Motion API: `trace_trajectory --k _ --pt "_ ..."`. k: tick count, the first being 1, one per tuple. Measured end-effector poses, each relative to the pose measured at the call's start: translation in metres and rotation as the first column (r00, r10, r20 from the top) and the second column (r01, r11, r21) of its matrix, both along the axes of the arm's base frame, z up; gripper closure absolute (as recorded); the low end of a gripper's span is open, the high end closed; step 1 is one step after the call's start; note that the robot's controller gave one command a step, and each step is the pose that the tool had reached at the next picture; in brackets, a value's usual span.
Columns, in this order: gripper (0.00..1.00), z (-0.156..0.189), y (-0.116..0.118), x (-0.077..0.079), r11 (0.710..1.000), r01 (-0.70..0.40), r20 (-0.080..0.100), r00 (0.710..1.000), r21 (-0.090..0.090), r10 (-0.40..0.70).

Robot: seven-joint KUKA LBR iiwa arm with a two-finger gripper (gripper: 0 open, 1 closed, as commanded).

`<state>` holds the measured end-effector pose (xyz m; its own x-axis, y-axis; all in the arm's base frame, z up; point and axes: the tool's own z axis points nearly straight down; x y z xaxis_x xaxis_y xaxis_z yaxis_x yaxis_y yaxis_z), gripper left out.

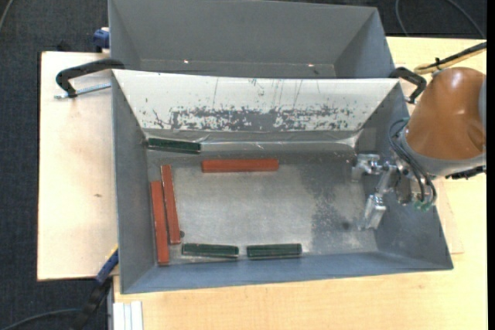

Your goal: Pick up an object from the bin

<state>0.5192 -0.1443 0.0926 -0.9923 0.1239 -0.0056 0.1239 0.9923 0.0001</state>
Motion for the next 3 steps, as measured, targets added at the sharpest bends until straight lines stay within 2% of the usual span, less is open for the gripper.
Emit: trace_trajectory --k 1,2,3 --pt "0.00 -0.023 0.038 -0.027 0.989 0.148 -0.008 0.989 0.003 -0.148" --pt "0.00 -0.020 0.177 -0.017 0.998 0.059 -0.001 0.998 0.006 -0.059" --pt "0.00 0.025 0.159 0.052 0.988 0.154 0.009 0.988 0.003 -0.154"
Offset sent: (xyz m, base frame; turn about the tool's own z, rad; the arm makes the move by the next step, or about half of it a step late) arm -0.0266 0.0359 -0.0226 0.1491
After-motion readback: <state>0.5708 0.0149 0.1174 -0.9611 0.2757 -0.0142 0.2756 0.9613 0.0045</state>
